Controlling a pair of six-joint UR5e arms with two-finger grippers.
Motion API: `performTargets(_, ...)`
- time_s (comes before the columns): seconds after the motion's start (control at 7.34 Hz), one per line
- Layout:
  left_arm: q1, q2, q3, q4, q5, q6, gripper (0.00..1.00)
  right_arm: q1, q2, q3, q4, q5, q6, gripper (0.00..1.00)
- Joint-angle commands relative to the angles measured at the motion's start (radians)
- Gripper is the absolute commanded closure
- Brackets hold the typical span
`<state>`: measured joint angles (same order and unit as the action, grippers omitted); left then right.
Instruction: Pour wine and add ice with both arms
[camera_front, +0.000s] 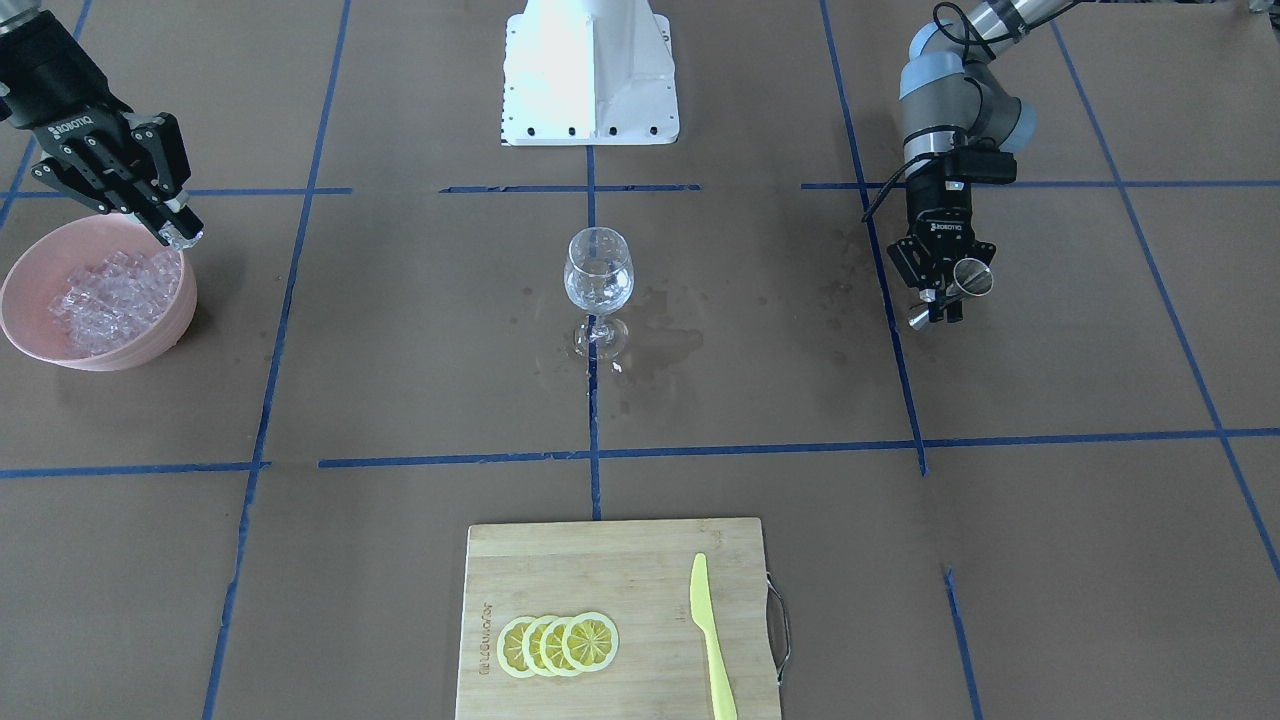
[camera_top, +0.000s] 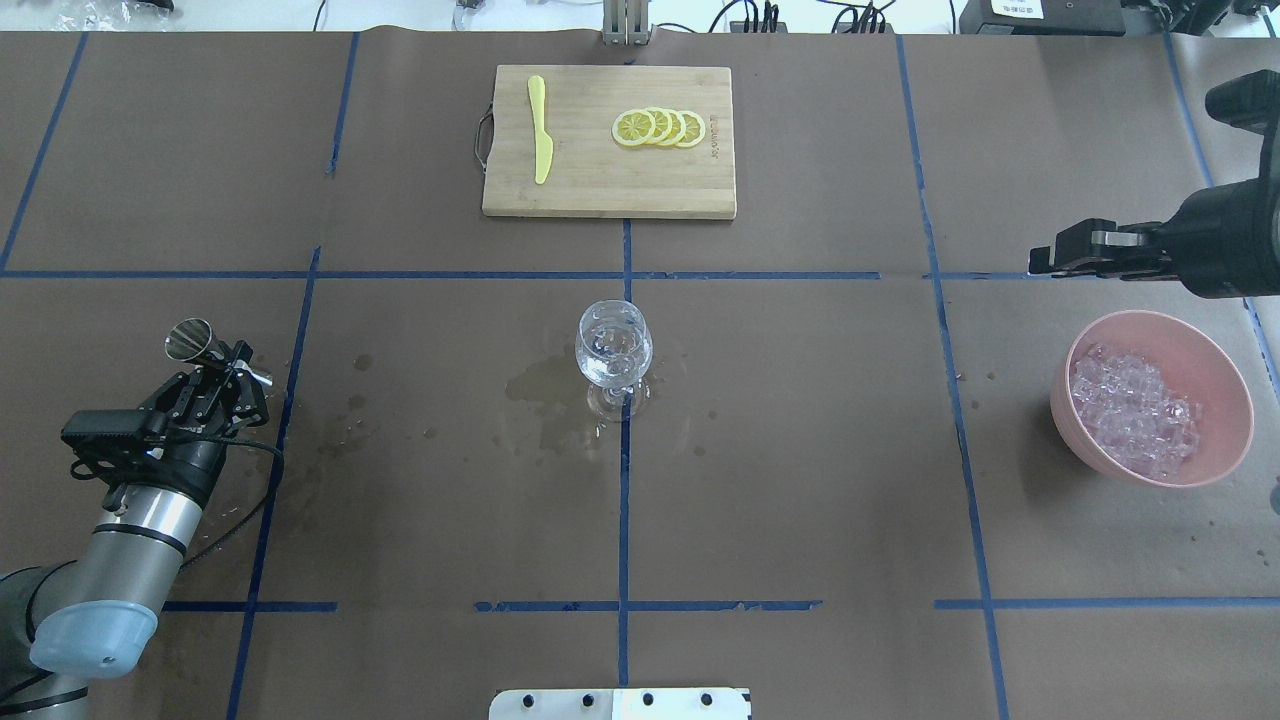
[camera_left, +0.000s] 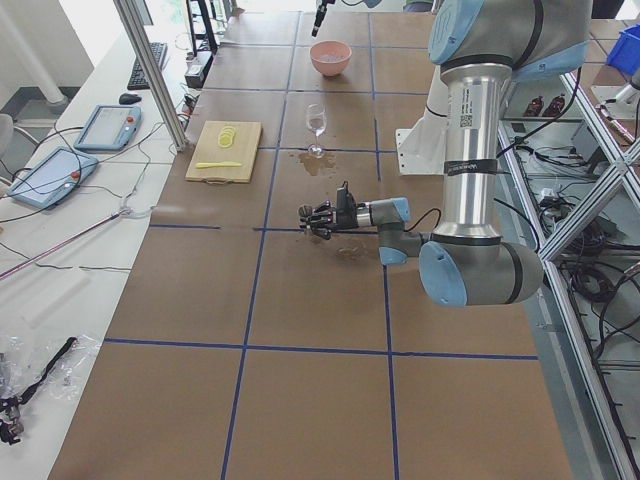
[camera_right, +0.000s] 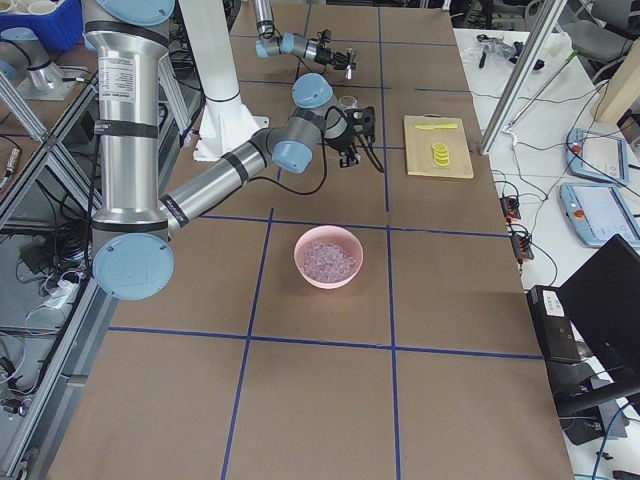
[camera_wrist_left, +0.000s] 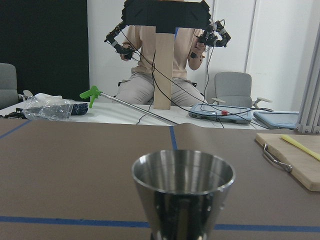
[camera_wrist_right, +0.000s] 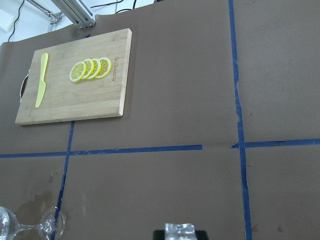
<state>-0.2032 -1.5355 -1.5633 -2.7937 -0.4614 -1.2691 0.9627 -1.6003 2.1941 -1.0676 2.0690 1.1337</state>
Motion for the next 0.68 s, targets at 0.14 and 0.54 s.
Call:
performTargets(0.14, 0.018, -0.006, 0.039, 0.031, 0.016, -0.015, 0.9, -0.001, 0.011, 0.003, 0.0, -0.001, 0.006, 1.0)
performTargets(0.54, 0.018, -0.014, 0.031, 0.043, 0.017, -0.013, 0.78, -0.001, 0.013, 0.006, 0.002, 0.0, 0.006, 1.0)
